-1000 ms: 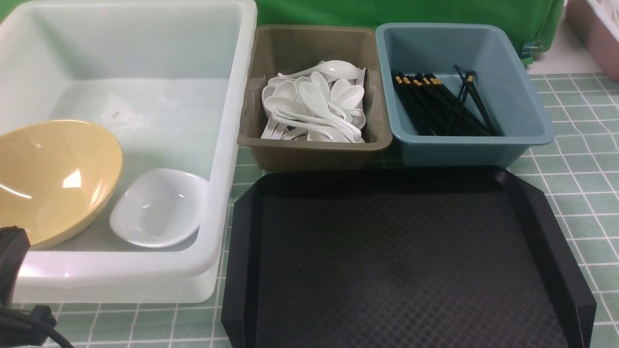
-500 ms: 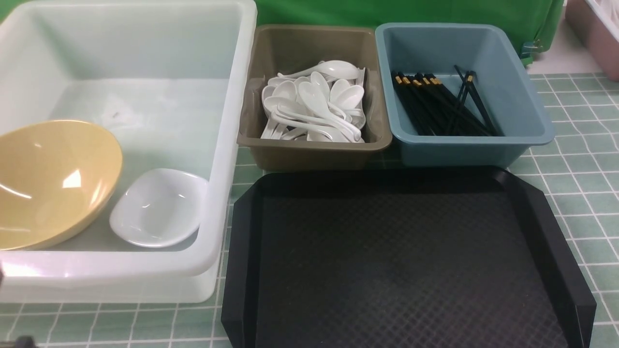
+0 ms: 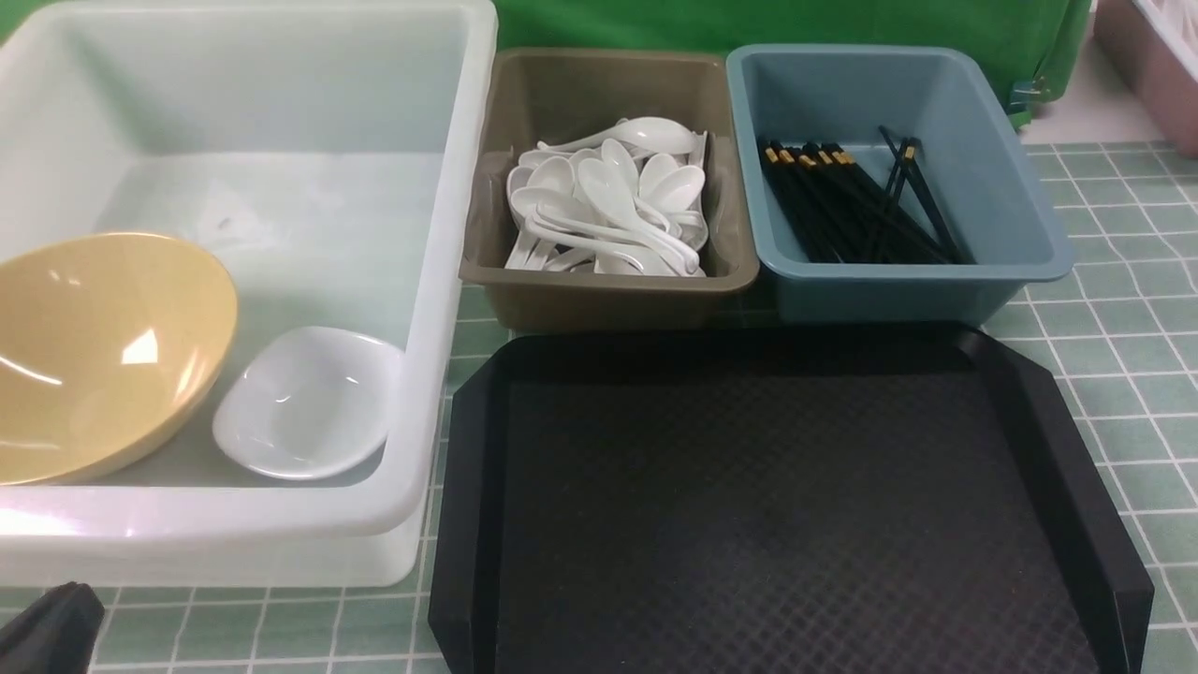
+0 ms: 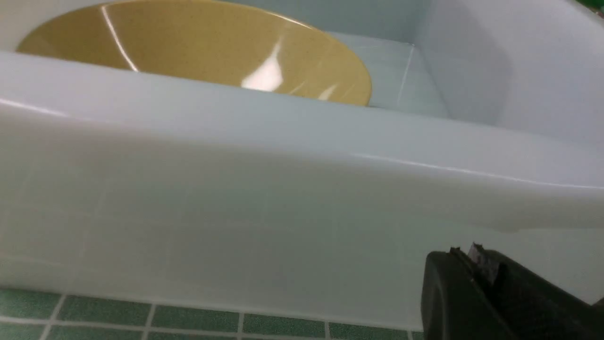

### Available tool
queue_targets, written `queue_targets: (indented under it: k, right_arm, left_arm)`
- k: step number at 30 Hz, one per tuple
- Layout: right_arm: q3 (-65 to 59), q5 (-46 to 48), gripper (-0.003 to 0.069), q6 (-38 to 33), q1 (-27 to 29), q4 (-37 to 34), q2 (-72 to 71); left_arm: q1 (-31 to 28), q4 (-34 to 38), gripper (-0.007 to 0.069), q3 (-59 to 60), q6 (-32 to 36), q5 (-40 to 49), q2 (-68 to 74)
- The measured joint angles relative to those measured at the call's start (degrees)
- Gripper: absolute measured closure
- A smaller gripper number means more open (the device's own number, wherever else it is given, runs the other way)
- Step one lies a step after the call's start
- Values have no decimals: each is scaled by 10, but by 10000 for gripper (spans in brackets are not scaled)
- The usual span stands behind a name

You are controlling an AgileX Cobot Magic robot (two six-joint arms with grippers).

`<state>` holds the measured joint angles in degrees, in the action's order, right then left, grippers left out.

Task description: On blue table put chopsticks spoon bowls plates into blue grey white boxes.

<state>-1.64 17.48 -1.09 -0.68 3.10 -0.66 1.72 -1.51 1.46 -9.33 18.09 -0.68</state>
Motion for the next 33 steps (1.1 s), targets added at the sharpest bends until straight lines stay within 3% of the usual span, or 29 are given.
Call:
queue_targets:
  k: [10,33]
  right_arm:
    - [0,0,552,0,0,0,0]
    - [0,0,524,0,0,0,0]
  left_arm:
    - [0,38,620,0,85,0,-1]
    - [0,45,620,-1,93,3,-1]
